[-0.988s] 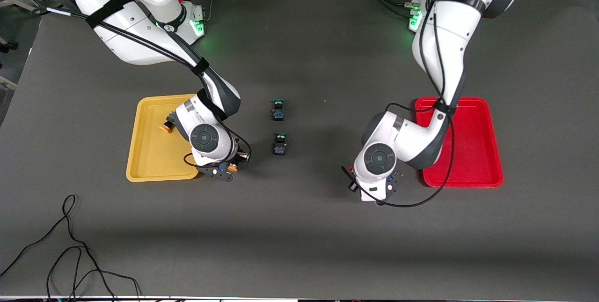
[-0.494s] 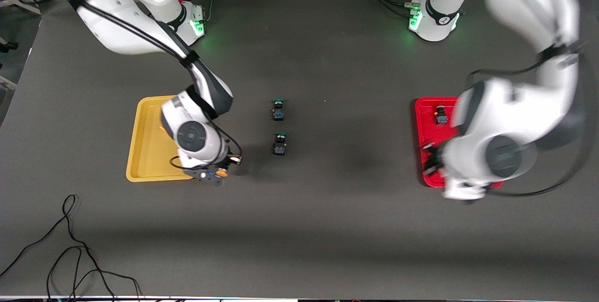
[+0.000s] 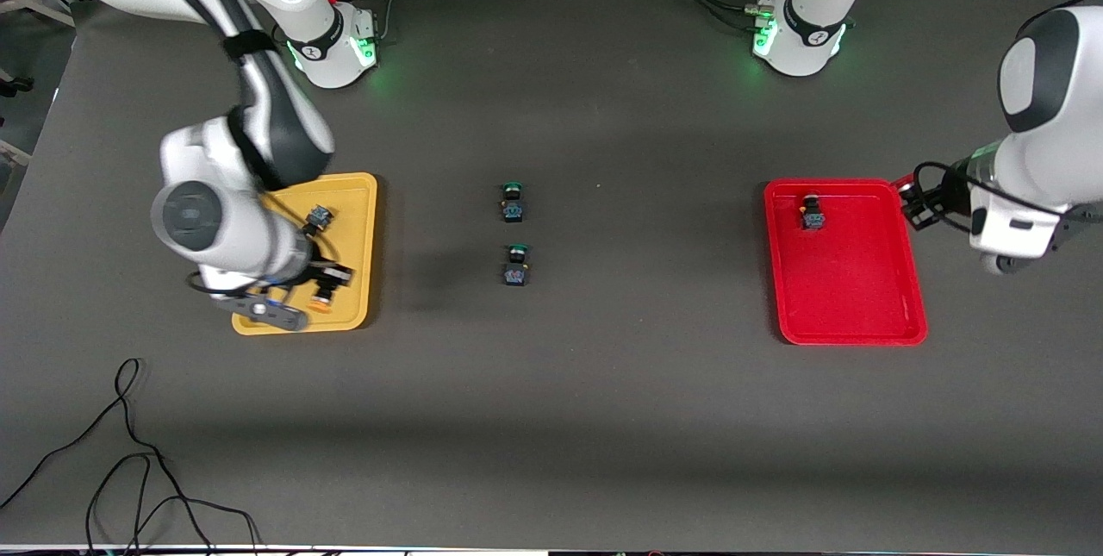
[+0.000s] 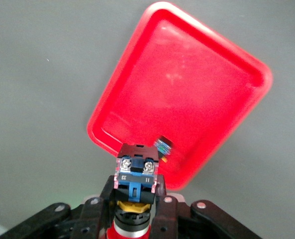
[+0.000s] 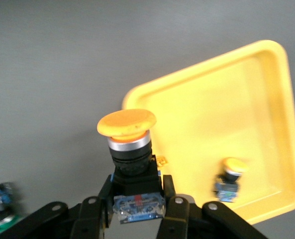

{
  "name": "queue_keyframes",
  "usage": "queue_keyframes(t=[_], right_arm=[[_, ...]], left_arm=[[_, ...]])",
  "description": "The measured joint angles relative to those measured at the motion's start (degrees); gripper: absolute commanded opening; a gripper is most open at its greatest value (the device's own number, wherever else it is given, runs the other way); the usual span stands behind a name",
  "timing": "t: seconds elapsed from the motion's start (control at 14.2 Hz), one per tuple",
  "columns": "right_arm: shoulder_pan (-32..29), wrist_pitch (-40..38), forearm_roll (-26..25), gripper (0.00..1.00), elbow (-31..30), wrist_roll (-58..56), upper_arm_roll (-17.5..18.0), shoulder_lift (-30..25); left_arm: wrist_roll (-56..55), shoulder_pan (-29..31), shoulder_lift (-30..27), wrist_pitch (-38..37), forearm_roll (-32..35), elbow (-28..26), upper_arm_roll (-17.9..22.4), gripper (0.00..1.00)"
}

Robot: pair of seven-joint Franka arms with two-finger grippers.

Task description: Place red and yellow buttons in trays

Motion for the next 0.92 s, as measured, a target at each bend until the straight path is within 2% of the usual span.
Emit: queue_keyframes(t=[0.21,0.42,0.64,0.71,0.78,0.85,0.92], right_arm=[[-0.5,10.1,2.2,0.28,-10.2,-7.6,-5.7,-0.5],[-0.5,19.1,2.4,0.28,-17.3,-9.9,-7.2,1.5],[-0.2,22.3,4.2,0.29,-17.9,-10.0,-7.1,4.0],[-0.1,23.0,4.3,0.29,-17.9,-10.0,-7.1,4.5],[-0.1,23.5,4.3,0.45,-17.8,-10.0,-7.1,5.0],[-0.1,24.0,4.3,0.94,-17.8,-10.0,-7.1,5.3],[-0.1,24.1,4.3,1.00,-17.7,-10.0,-7.1,5.6]], left_arm=[[2.0,2.5,1.7,15.8,1.4,-10.7,0.0,0.00],[3.2,3.6,8.2,27.2,1.6,-14.1,0.0,0.00],[3.2,4.2,14.2,36.5,1.6,-15.9,-0.1,0.00],[3.3,4.4,15.6,38.6,1.6,-16.0,0.0,0.26],[3.3,4.6,16.6,39.9,1.6,-16.0,0.0,0.69],[3.3,4.7,17.0,40.4,1.6,-16.0,-0.1,1.00],[3.4,4.9,16.9,40.4,1.6,-15.8,-0.1,1.00]])
